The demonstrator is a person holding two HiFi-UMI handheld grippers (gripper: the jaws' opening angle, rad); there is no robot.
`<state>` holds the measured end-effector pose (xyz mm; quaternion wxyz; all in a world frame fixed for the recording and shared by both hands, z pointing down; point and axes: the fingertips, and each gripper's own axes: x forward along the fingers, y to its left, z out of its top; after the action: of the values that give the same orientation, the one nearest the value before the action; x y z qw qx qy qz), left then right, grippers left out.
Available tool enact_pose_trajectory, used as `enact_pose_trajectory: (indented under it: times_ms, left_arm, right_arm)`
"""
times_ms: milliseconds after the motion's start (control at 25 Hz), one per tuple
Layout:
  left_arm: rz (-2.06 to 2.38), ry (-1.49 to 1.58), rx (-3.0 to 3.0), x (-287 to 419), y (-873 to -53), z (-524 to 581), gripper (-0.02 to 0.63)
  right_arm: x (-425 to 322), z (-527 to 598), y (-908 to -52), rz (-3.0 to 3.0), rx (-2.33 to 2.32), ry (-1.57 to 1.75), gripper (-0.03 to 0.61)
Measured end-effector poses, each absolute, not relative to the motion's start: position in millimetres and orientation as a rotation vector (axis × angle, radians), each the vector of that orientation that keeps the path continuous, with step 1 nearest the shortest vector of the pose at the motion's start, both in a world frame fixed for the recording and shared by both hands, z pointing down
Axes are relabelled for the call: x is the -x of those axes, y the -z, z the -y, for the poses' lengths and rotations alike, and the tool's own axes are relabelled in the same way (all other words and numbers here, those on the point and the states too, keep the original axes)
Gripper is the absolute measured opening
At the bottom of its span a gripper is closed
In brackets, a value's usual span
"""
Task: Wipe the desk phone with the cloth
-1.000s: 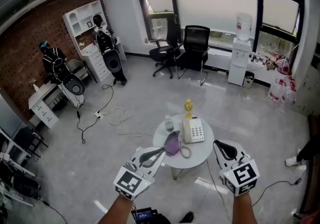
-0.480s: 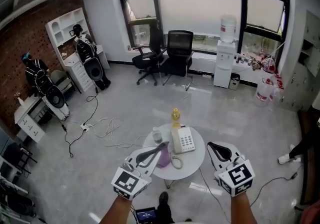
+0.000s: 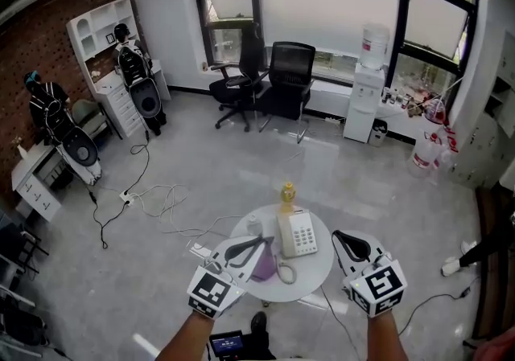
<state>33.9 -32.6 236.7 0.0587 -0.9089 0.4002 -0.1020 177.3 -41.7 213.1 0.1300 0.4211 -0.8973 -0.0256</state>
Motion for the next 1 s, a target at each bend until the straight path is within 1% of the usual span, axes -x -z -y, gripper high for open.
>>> enact_pose_trajectory:
  times_ms: [640,1000]
  left_arm:
    - [-1.306,0.483,2.886,-1,-357,108,0.015]
    - [-1.373,0.579,2.966,29,-448,141,0.015]
  right_arm:
    - [-141,153,-330,2.551,-1.144,-0.124,-0.004]
    - [-106,201,-422,2.463,-1.076,-0.237,0.024]
